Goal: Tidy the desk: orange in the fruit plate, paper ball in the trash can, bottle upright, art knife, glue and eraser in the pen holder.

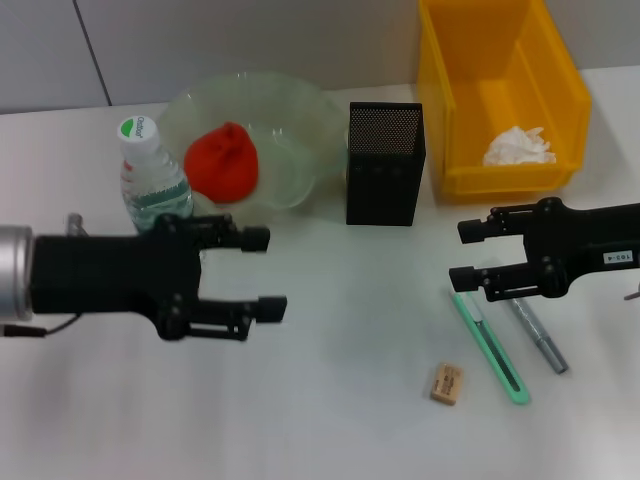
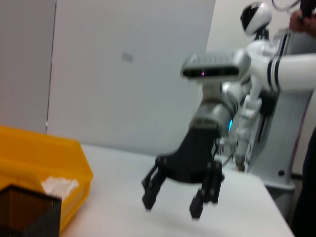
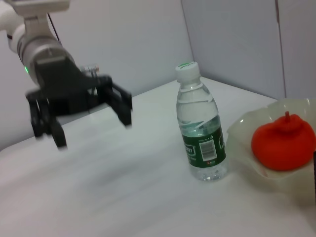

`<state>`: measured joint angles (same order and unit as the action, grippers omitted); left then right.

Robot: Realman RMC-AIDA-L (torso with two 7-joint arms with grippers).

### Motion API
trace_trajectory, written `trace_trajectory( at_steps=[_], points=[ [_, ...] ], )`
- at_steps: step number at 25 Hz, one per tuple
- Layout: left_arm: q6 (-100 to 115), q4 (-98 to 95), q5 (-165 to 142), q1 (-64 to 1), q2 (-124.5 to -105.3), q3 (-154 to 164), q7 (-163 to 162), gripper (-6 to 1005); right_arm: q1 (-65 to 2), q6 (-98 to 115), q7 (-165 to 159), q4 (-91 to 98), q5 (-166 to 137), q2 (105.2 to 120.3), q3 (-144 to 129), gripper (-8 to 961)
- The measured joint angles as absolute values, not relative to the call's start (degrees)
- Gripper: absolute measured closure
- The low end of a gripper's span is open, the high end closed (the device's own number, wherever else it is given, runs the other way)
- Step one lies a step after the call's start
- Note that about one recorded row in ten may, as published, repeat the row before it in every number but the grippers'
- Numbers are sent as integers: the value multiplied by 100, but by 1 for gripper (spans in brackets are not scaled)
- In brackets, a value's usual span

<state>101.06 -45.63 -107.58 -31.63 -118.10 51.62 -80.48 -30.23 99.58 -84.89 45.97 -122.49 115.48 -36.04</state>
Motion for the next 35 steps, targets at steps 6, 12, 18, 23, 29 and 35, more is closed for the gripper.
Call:
trace_trajectory(
  at_steps=[6,12,18,23,29,35],
  points=[
    [9544,-4208,-11129,-3131,-11828,5220,-7468,199,-3032,9910,-8538,4597,-12265,11541,-3632,275],
    [9159,-3812,-11164,-2971,-11830,5207,-6796,199,-3070,9899,-8586,4595,-12271,11540,-3632,276],
    [8984,-3638,-11189,-2942,-11830,5220,-6665,199,-3094,9888,-8639,4574,-12280,11540,-3645,277],
    [8947,-3636,-11189,-2940,-11830,5221,-6674,199,-3167,9819,-8939,4577,-12265,11540,-3647,278],
    [8885,-3631,-11190,-2983,-11823,5222,-6922,199,-3563,9833,-11064,5494,-12636,11562,-3768,279],
    [8859,-3629,-11190,-2988,-11832,5221,-6926,199,-4270,9929,-13529,6195,-13654,11375,-4437,280]
  ],
)
